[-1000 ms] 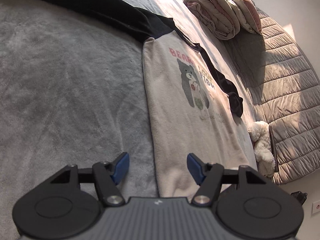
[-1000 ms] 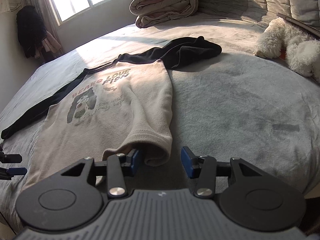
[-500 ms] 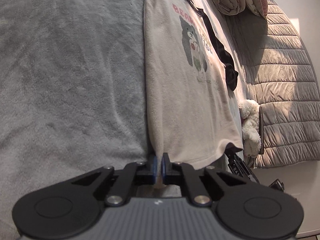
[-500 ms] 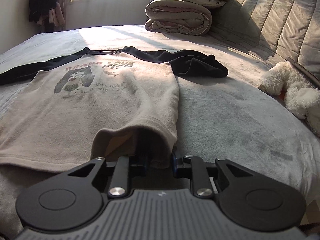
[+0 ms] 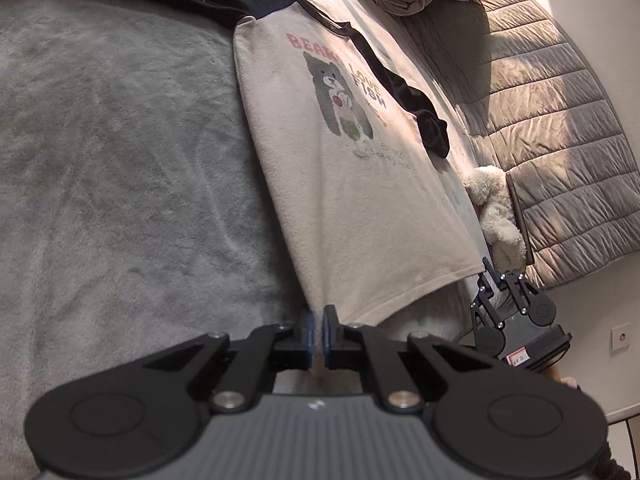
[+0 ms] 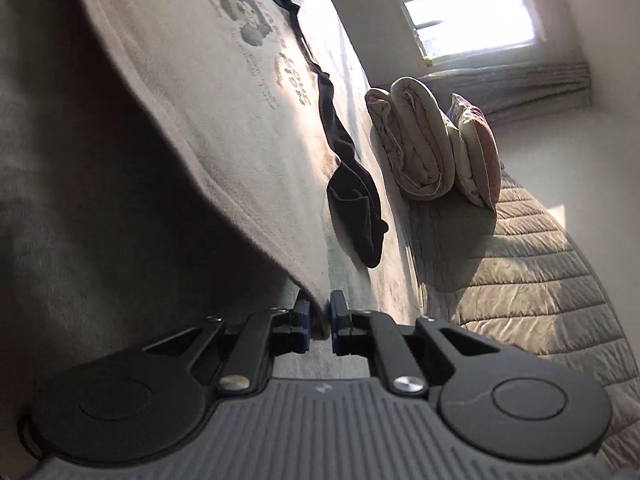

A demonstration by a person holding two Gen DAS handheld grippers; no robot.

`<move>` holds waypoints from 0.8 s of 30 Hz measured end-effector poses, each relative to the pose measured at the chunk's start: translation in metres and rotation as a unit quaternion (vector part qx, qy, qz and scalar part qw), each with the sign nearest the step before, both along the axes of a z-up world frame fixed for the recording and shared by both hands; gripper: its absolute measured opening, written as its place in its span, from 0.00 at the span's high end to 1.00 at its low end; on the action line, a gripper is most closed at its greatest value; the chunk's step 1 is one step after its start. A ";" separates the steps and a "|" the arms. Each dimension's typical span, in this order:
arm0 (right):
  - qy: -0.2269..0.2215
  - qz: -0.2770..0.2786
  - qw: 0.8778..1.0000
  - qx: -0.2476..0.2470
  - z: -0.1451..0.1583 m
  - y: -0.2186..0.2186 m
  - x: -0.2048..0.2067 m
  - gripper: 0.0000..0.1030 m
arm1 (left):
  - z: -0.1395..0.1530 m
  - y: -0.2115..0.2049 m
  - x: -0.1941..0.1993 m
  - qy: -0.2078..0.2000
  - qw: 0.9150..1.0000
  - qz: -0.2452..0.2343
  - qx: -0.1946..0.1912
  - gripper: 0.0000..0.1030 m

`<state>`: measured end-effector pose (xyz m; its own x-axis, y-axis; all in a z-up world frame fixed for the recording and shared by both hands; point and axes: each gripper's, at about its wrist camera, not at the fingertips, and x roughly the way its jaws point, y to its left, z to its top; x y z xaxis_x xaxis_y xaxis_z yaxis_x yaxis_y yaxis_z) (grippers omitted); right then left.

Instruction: Fold clothes

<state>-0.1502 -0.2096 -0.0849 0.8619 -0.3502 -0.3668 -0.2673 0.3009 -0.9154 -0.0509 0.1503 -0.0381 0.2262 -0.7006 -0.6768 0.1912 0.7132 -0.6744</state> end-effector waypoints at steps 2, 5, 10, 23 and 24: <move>0.025 0.014 0.999 -0.025 -0.014 -0.002 -0.004 0.91 | -0.008 0.000 -0.001 0.005 1.000 -0.003 0.016 0.96; 0.040 0.010 0.999 -0.019 -0.021 -0.007 -0.002 0.89 | -0.015 0.001 -0.001 0.007 1.000 -0.004 0.020 0.96; 0.054 0.003 0.999 -0.002 -0.011 -0.010 0.003 0.87 | -0.006 -0.001 -0.001 -0.016 0.999 -0.025 0.029 0.94; 0.071 -0.055 0.968 0.235 0.055 -0.016 0.005 0.45 | 0.038 -0.009 0.006 -0.160 0.984 -0.009 0.075 0.31; 0.069 -0.060 0.960 0.264 0.060 -0.017 0.007 0.45 | 0.040 -0.014 0.008 -0.179 0.980 0.005 0.086 0.31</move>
